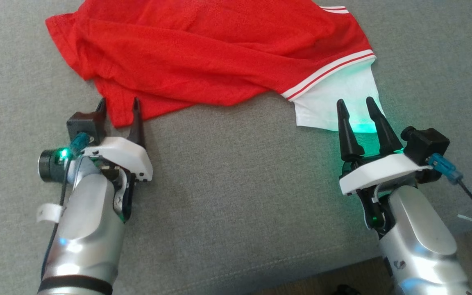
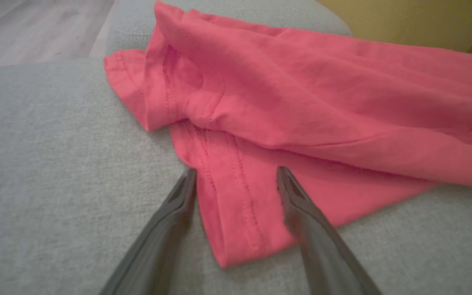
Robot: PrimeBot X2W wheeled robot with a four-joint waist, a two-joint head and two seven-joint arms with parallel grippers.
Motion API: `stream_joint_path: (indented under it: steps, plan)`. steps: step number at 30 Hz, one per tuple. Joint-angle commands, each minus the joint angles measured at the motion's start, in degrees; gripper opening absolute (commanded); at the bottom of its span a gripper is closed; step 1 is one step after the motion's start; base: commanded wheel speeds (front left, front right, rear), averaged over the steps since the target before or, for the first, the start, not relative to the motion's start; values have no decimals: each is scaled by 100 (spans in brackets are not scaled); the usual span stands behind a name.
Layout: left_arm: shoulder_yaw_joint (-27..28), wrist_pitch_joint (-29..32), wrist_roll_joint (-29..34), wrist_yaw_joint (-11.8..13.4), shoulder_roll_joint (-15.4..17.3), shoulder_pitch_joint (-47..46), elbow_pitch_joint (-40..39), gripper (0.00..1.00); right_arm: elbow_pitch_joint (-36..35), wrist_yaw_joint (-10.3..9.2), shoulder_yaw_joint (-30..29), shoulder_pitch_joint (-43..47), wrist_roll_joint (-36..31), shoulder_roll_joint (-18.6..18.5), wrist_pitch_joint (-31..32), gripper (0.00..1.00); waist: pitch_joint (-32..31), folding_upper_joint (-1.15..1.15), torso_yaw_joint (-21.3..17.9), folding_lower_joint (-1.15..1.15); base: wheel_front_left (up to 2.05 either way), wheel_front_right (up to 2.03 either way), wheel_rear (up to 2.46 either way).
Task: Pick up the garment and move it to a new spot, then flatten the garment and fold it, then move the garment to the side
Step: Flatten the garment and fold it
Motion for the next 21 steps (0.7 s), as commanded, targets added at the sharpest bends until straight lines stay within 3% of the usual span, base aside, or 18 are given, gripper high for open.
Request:
stream_joint_path:
  steps: [1, 21]
  plan:
    - [102, -29, 75, 64, 107, -127, -161, 100, -159, -5, 122, 23, 22, 27, -62, 100, 11, 0, -5, 0, 0, 0, 0]
    - [252, -29, 175, 363, 141, -28, -345, 100, -125, -5, 101, 16, 106, 27, -62, 100, 24, 0, 20, 0, 0, 0, 0]
